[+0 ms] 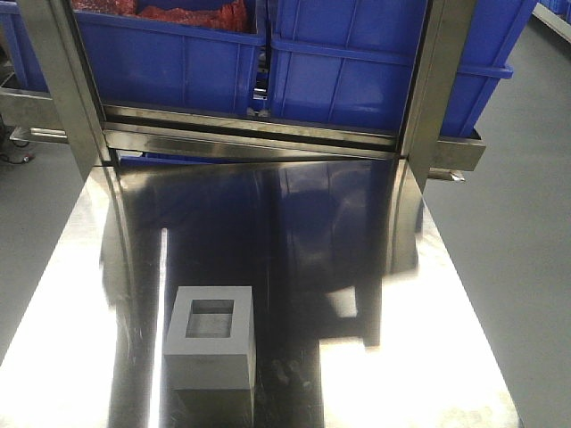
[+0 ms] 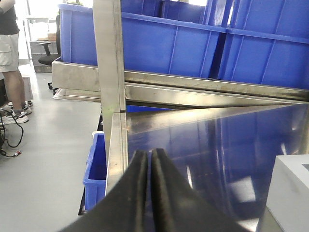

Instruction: Sort gray base to blue bin

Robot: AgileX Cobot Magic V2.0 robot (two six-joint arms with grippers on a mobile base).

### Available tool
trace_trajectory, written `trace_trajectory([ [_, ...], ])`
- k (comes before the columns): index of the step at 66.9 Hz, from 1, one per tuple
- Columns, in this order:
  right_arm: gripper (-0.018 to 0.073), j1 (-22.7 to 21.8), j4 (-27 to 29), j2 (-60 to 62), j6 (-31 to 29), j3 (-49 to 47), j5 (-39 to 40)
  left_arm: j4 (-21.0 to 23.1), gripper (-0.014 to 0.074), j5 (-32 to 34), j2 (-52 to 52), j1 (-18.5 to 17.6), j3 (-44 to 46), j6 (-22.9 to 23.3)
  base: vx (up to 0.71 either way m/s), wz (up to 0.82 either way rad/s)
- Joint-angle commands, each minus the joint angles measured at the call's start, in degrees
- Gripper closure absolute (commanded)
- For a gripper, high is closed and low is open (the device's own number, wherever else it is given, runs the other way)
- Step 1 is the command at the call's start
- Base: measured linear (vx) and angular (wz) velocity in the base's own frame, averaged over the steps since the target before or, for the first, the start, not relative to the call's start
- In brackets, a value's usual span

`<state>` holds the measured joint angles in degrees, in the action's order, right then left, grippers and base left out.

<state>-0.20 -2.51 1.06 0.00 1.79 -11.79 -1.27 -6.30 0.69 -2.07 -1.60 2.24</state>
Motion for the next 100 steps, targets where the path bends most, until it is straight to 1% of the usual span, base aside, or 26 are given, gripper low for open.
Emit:
trace_trajectory([
  [1,0.0564,-0.15,-0.49,0.42,-0.69,0.32,4.6,-0.03,0.0603,3.92,0.9,-0.36,0.68,0.02,0.0,0.0],
  [75,0.0564,-0.15,-0.49,0.42,-0.69,0.32,4.51,-0.03,0.0603,3.92,0.9,-0.36,0.68,0.02,0.0,0.0],
  [85,0.0564,-0.15,-0.49,0.42,-0.69,0.32,4.51,-0.03,0.0603,5.44,0.9,-0.36,0.79,0.02,0.0,0.0],
  [91,0.0564,-0.15,-0.49,0.42,-0.69,0.32,4.51,0.04,0.0603,6.94,0.9,-0.36,2.11,0.16,0.0,0.0],
  [100,0.0564,-0.1,-0.49,0.47,-0.69,0.32,4.51,0.23,0.0603,6.92,0.08,-0.36,7.57,0.22,0.0,0.0],
])
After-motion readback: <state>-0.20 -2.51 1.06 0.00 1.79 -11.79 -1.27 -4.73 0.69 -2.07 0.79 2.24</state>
